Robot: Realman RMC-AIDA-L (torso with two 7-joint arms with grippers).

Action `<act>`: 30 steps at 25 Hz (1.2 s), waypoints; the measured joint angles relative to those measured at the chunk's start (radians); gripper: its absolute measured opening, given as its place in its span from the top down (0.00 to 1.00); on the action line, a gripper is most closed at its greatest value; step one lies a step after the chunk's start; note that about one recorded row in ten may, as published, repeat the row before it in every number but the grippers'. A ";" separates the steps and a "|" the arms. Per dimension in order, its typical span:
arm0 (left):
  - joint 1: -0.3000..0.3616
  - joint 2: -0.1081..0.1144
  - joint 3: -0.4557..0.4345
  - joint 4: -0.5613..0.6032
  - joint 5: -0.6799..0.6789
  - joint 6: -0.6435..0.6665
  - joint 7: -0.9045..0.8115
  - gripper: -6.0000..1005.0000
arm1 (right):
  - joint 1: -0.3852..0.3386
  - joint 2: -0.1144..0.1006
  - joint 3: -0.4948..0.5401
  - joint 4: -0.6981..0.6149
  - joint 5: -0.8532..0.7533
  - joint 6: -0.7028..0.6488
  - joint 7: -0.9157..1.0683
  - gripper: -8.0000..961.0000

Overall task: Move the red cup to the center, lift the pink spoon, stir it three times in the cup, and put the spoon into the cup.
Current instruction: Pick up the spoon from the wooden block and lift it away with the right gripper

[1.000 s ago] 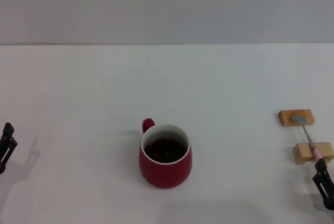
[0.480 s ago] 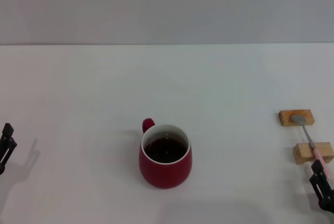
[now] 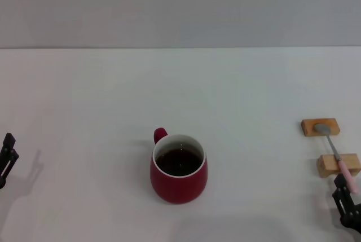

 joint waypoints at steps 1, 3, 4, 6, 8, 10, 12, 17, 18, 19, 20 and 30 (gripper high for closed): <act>0.000 0.000 0.000 0.000 0.000 0.000 0.000 0.14 | 0.001 0.000 0.000 0.000 0.000 0.000 0.000 0.48; 0.000 0.000 0.000 0.000 0.001 0.000 0.000 0.14 | 0.001 0.000 0.000 0.000 0.000 0.000 0.000 0.48; 0.000 0.000 0.000 0.000 0.001 0.000 0.000 0.14 | 0.001 0.001 0.000 0.000 0.000 0.000 0.000 0.48; 0.000 0.000 0.000 0.000 0.002 0.000 0.000 0.14 | 0.000 0.001 0.000 0.000 0.000 -0.002 0.000 0.50; 0.000 0.000 0.000 0.000 0.002 0.000 0.000 0.14 | 0.000 0.001 0.000 0.001 0.000 -0.004 0.000 0.51; 0.001 0.000 0.000 0.000 0.002 0.000 0.000 0.14 | -0.001 0.001 0.000 0.001 0.000 -0.004 0.000 0.53; 0.002 0.000 0.000 0.000 0.002 0.000 0.000 0.14 | 0.000 0.001 0.000 0.002 0.000 -0.001 0.000 0.55; 0.003 0.000 0.000 0.000 0.001 0.000 0.000 0.14 | 0.001 0.001 0.000 0.002 0.000 0.000 0.000 0.60; 0.003 0.000 0.000 0.000 0.001 0.000 0.000 0.14 | 0.002 0.001 0.000 0.002 0.000 0.000 0.000 0.61; 0.003 0.000 0.000 0.000 0.001 0.000 0.000 0.14 | 0.002 0.001 0.000 0.002 0.000 0.000 0.000 0.61; 0.003 0.000 0.000 0.000 0.001 0.000 0.000 0.14 | 0.003 0.001 0.000 0.002 0.000 0.000 0.000 0.61; 0.003 0.002 0.000 0.000 0.001 0.001 0.000 0.14 | -0.003 0.001 0.010 0.002 0.006 0.001 -0.006 0.67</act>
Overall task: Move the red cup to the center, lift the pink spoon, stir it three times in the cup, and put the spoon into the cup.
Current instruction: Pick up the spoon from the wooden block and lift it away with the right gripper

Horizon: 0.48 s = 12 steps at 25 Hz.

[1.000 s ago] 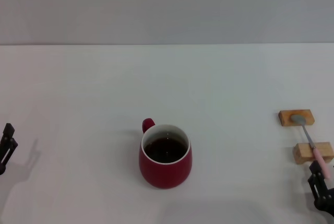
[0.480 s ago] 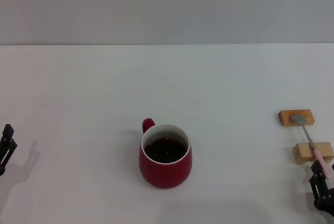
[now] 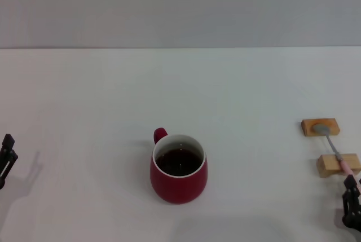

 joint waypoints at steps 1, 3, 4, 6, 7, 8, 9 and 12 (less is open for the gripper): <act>0.000 0.000 0.000 0.001 0.000 0.000 0.000 0.14 | -0.001 0.000 0.001 0.001 0.001 0.003 -0.003 0.70; 0.000 0.000 0.000 0.004 0.000 0.000 0.000 0.14 | -0.001 0.000 0.001 0.001 0.001 0.005 -0.003 0.76; 0.000 0.000 0.000 0.004 0.000 0.000 0.000 0.14 | -0.001 0.000 0.001 0.001 0.001 0.007 -0.004 0.78; 0.000 0.000 0.000 0.004 0.000 0.002 0.000 0.14 | 0.000 0.000 0.001 0.000 0.002 0.010 -0.005 0.82; 0.000 0.000 0.000 0.004 0.000 0.002 0.000 0.14 | 0.000 0.000 0.001 0.000 0.002 0.010 -0.005 0.84; 0.000 0.000 0.000 0.004 0.000 0.002 0.000 0.14 | 0.000 0.000 0.001 0.000 0.002 0.011 -0.005 0.86; 0.000 0.000 0.000 0.004 0.000 0.002 0.000 0.14 | 0.001 0.000 0.001 0.000 0.002 0.011 -0.005 0.88; 0.000 0.000 0.000 0.001 0.000 0.004 0.000 0.14 | 0.003 0.001 -0.003 0.000 0.002 0.011 -0.010 0.92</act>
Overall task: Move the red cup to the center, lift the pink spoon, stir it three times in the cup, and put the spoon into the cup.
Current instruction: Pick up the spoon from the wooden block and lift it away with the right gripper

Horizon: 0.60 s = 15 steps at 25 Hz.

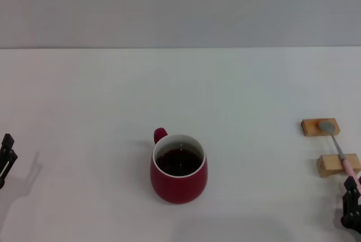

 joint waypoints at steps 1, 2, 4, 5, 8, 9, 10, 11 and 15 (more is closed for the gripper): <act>0.000 0.000 0.000 0.000 0.000 0.001 0.000 0.14 | 0.000 0.000 0.000 0.000 0.000 0.000 0.000 0.92; 0.000 0.000 0.000 0.000 0.000 0.005 0.000 0.14 | 0.000 0.000 0.000 0.006 0.000 -0.003 -0.024 0.92; 0.000 0.000 0.000 0.000 0.000 0.006 0.000 0.14 | 0.001 0.000 0.002 0.029 0.000 -0.010 -0.079 0.92; 0.000 0.000 0.000 0.000 0.000 0.006 0.000 0.14 | 0.001 0.000 0.002 0.029 0.000 -0.010 -0.079 0.92; 0.000 -0.001 0.000 0.000 0.000 0.007 0.000 0.14 | 0.003 -0.003 0.004 0.074 0.000 -0.039 -0.163 0.92; 0.000 -0.001 0.000 0.000 0.000 0.009 0.000 0.14 | 0.003 -0.005 0.003 0.101 0.000 -0.080 -0.200 0.92; 0.000 -0.001 0.000 0.000 0.000 0.009 0.000 0.14 | 0.003 -0.005 0.003 0.101 0.000 -0.080 -0.200 0.92; 0.000 -0.001 0.000 0.000 0.000 0.009 0.000 0.14 | 0.003 -0.006 0.001 0.110 0.000 -0.097 -0.214 0.92; 0.001 -0.002 0.000 -0.001 0.000 0.010 0.000 0.14 | 0.010 -0.014 -0.006 0.162 -0.006 -0.192 -0.296 0.92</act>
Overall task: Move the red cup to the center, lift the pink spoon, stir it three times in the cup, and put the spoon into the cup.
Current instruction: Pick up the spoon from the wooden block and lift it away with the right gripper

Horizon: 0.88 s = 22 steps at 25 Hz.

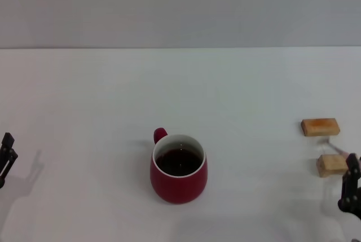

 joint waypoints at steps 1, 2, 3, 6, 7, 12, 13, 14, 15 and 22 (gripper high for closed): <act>0.000 0.000 0.000 0.000 0.000 0.000 0.000 0.14 | 0.003 -0.002 -0.001 0.010 -0.001 -0.016 -0.013 0.92; 0.000 0.000 0.000 0.000 0.000 0.001 0.000 0.14 | 0.007 -0.003 -0.002 0.020 -0.004 -0.035 -0.028 0.92; 0.000 0.000 0.000 0.000 0.000 0.001 0.000 0.14 | 0.013 -0.004 -0.003 0.029 -0.008 -0.052 -0.042 0.92; 0.001 0.000 0.000 0.000 0.000 0.008 0.000 0.14 | 0.024 -0.005 -0.005 0.044 -0.039 -0.096 -0.064 0.93; 0.001 0.000 0.000 0.000 0.000 0.012 0.000 0.14 | 0.028 -0.006 -0.005 0.049 -0.051 -0.112 -0.066 0.93; 0.005 0.002 0.000 0.005 0.000 0.039 0.000 0.14 | 0.045 -0.020 -0.010 0.085 -0.083 -0.161 -0.067 0.95; 0.005 0.002 0.000 0.005 0.000 0.039 0.000 0.14 | 0.045 -0.020 -0.010 0.085 -0.083 -0.161 -0.067 0.95; 0.007 0.003 0.000 0.006 0.000 0.044 0.000 0.14 | 0.048 -0.020 -0.014 0.088 -0.095 -0.175 -0.068 0.95; 0.007 0.003 0.000 0.006 0.000 0.044 0.000 0.14 | 0.048 -0.020 -0.014 0.088 -0.095 -0.175 -0.068 0.95; 0.011 0.003 -0.004 0.008 -0.003 0.050 0.000 0.14 | 0.079 -0.012 -0.015 0.123 -0.152 -0.205 -0.068 0.96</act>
